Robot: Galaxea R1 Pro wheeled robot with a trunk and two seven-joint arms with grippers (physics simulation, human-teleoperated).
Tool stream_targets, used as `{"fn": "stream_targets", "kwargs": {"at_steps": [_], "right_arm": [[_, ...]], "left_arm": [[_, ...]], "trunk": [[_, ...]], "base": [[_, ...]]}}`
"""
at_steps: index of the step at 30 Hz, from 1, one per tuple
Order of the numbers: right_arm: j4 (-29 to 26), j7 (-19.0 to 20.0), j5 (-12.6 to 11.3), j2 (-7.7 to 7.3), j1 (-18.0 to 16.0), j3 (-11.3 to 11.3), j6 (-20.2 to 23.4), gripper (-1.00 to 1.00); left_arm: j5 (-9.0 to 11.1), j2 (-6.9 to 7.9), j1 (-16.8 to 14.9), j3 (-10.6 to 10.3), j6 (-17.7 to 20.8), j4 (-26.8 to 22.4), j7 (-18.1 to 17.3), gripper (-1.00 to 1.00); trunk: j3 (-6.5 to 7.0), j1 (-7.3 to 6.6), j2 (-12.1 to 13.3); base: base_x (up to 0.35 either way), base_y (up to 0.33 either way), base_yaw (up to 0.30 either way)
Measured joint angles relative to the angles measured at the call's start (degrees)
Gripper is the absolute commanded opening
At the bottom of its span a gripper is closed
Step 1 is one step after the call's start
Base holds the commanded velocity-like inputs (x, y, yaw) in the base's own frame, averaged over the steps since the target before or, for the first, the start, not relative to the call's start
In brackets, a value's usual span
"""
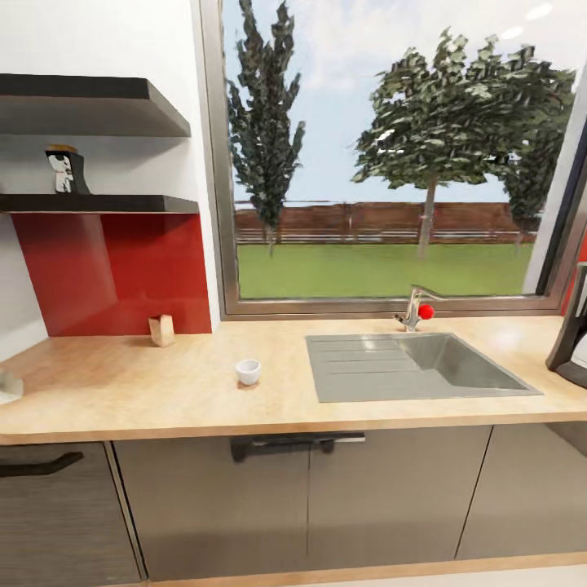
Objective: Set up a coffee station on the kitchen countertop: keep the coffee maker on the countertop, move the bottle of coffee from the kitchen shelf to the counter next to the coffee maker, place a paper coffee filter on top of the coffee maker, put the saucer next to the coffee maker with the coffee cup on the saucer, and place the electric kettle next to the coffee maker.
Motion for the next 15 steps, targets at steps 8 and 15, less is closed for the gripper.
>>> {"fn": "stream_targets", "kwargs": {"at_steps": [8, 15], "right_arm": [[0.0, 0.0, 0.0, 0.03, 0.0, 0.0, 0.0, 1.00], [0.0, 0.0, 0.0, 0.07, 0.0, 0.0, -0.1, 1.00]], "left_arm": [[0.0, 0.00, 0.0, 0.0, -0.1, 0.0, 0.0, 1.00], [0.0, 0.00, 0.0, 0.0, -0.1, 0.0, 0.0, 1.00]], "trunk": [[0.00, 0.00, 0.0], [0.00, 0.00, 0.0]], "base": [[0.000, 0.343, 0.000], [0.000, 0.343, 0.000]]}}
